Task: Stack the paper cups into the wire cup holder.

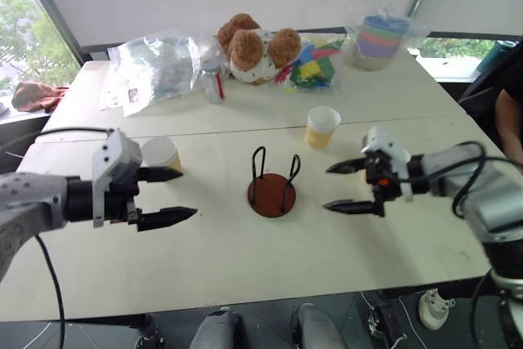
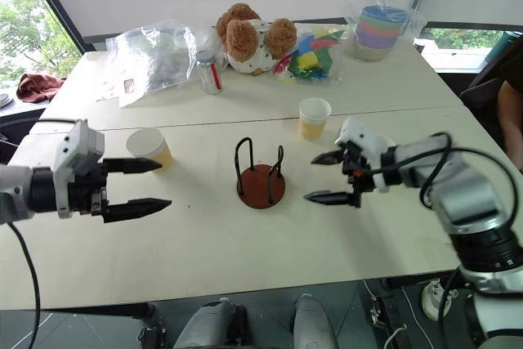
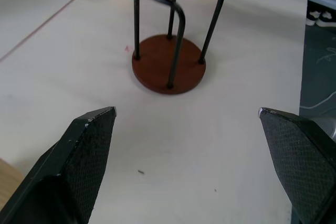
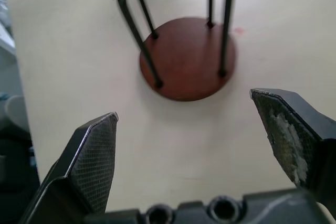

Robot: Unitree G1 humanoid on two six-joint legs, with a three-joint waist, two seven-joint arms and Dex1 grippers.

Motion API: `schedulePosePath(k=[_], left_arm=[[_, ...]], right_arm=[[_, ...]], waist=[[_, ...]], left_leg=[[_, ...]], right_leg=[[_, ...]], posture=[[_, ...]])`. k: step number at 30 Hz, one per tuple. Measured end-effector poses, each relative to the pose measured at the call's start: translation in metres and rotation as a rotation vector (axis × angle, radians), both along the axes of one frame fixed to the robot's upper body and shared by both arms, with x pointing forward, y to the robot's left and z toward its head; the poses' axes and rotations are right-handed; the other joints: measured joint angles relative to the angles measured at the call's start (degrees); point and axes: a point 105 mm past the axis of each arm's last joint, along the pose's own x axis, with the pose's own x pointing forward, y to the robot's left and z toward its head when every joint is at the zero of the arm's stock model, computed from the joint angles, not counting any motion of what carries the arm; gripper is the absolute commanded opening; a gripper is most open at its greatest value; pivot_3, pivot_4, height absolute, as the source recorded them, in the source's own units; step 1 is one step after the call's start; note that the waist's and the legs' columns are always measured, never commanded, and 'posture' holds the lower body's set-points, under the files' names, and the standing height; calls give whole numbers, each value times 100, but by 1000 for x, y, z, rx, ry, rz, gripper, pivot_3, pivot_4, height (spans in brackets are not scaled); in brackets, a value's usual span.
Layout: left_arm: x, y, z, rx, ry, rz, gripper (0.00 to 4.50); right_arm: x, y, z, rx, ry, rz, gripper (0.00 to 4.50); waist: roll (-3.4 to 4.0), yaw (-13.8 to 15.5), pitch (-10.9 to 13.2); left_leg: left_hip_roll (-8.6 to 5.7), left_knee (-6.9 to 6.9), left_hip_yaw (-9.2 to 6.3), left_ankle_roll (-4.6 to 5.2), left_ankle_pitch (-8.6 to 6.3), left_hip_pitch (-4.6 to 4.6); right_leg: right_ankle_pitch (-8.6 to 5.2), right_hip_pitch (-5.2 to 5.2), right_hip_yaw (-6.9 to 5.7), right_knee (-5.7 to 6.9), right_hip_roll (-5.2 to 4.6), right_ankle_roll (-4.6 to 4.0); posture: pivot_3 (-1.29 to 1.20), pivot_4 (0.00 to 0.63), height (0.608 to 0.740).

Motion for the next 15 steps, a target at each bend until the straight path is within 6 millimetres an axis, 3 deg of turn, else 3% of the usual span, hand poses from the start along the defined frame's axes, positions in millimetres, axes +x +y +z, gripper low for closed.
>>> schedulePosePath(k=[3, 5, 10, 15], left_arm=[[2, -5, 3, 14, -11, -29, 4500], [3, -5, 2, 21, -7, -32, 4500], [6, -1, -3, 60, -25, -13, 4500], [5, 0, -14, 49, 9, 5, 4500]], right_arm=[[20, -15, 17, -30, -69, -76, 4419], [29, -25, 18, -70, -92, -118, 4419], [54, -65, -2, -216, -83, -232, 4419], [58, -74, -3, -267, -75, -223, 4419]], waist=[[-1, -29, 1], [-1, -21, 1], [-2, -3, 3], [-1, -15, 7]], left_leg=[[-1, 0, 6, 4, -1, -3], [-1, 0, 7, 5, -1, -3], [-2, 4, 17, 9, -1, -6], [1, 11, 23, 15, -4, -7]], right_leg=[[10, -3, 3, -3, 6, 18], [11, -3, 2, -3, 7, 21], [12, -2, -1, -4, 25, 23], [12, -3, 1, -4, 31, 27]], posture=[[0, 150, 740], [0, 150, 740], [0, 150, 740], [0, 150, 740]])
